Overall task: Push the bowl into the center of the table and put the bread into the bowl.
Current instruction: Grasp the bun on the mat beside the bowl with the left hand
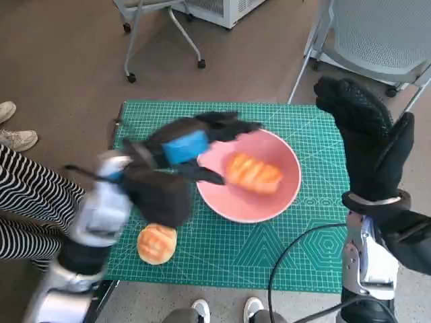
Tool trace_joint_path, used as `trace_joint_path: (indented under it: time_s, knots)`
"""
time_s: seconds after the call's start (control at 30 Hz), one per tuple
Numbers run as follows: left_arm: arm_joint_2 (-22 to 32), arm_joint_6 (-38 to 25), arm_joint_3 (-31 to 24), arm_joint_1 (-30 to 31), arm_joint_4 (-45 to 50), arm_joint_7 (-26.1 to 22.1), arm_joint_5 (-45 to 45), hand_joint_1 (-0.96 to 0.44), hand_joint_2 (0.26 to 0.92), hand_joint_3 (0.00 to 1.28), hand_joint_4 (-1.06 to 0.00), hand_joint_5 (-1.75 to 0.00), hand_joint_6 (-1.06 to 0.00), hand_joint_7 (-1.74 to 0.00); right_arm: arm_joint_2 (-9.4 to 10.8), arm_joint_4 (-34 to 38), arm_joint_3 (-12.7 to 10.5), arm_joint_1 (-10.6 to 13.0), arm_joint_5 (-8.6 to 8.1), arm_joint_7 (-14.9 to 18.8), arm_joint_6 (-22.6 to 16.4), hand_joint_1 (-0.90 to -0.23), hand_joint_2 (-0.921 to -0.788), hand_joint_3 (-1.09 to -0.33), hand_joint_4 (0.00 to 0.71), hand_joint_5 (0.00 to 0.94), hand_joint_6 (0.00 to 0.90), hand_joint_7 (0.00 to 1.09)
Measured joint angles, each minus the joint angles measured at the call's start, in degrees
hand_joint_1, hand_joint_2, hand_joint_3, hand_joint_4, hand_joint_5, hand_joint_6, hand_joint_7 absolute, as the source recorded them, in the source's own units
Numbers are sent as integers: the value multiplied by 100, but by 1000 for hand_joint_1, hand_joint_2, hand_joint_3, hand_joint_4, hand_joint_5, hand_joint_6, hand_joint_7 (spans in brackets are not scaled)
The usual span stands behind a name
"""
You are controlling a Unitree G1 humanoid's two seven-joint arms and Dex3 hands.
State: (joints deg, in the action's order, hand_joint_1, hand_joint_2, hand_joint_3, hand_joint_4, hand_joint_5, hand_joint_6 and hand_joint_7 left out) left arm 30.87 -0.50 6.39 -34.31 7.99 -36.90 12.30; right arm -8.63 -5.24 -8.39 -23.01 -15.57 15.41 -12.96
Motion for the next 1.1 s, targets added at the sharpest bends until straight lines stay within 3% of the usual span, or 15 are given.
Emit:
trace_joint_path:
  time_s: [0.2,0.5,0.8,1.1]
  knots:
    - [633,257,-769,424,382,-253,-554,-530,899,5,-118,-5,-259,-74,13,-2,17,27,-5,-4,12,-681,-921,-628,206,0,109,530]
    - [1265,1282,-1726,1065,216,-771,-1662,-497,851,0,-175,-28,-299,-125,20,1,37,26,-39,-3,69,-679,-921,-629,194,0,97,523]
    - [1586,2187,-2026,1699,-84,-1179,-2013,-529,835,0,-203,-29,-304,-159,19,52,35,-6,-73,16,94,-679,-921,-629,192,0,92,521]
    - [1816,2245,-2093,2399,88,-1342,-2018,-506,804,0,-208,-17,-299,-165,7,126,31,-57,-161,46,113,-673,-921,-631,191,0,91,522]
